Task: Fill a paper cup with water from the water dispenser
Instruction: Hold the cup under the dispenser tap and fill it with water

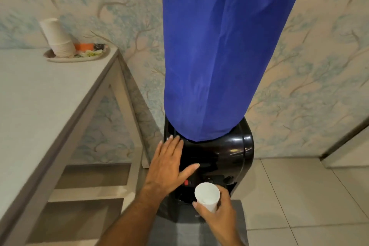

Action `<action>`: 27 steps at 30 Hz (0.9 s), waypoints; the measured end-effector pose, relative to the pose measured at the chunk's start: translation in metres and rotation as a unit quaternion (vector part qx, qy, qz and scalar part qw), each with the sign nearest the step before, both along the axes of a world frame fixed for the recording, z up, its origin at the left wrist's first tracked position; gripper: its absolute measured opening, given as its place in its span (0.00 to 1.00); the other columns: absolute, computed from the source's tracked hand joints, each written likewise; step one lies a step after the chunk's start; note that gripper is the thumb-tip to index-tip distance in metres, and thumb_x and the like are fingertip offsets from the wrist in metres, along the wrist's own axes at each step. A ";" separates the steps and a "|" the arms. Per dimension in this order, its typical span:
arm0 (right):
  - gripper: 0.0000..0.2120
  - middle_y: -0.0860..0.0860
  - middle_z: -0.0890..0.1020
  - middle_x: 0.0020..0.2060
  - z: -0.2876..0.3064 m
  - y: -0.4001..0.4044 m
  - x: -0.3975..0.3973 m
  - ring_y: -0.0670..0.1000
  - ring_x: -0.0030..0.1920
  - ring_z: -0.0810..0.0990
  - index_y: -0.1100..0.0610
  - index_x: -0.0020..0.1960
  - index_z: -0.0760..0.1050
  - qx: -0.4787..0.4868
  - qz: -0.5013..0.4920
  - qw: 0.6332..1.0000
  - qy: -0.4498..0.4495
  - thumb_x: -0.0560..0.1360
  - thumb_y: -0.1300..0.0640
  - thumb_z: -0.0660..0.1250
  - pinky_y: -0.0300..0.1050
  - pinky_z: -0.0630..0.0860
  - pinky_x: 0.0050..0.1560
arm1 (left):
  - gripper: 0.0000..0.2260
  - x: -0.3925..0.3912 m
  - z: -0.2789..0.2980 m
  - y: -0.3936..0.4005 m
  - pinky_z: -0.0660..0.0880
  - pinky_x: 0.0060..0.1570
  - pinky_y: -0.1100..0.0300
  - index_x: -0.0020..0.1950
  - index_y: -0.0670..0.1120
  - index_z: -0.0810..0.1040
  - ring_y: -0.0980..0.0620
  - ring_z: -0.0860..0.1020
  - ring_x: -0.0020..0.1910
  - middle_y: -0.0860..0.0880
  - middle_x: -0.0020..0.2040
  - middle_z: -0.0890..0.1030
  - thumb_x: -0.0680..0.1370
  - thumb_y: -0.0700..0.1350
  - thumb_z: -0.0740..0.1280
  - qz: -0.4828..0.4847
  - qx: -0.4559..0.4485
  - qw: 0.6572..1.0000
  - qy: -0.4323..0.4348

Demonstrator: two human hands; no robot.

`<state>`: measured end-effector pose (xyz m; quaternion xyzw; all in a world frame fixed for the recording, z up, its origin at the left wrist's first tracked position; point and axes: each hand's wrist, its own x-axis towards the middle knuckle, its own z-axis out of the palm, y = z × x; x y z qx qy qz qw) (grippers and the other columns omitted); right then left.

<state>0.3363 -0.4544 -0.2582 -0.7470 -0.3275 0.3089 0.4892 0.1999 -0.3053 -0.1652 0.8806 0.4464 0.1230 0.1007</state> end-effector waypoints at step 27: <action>0.38 0.48 0.78 0.54 -0.221 0.055 0.034 0.49 0.51 0.79 0.54 0.66 0.69 -0.138 0.017 0.986 -0.089 0.62 0.48 0.83 0.35 0.78 0.44 | 0.46 0.050 -0.046 0.058 0.60 0.78 0.39 0.76 0.40 0.69 0.38 0.67 0.77 0.38 0.75 0.72 0.74 0.76 0.58 0.078 0.207 0.975 -0.028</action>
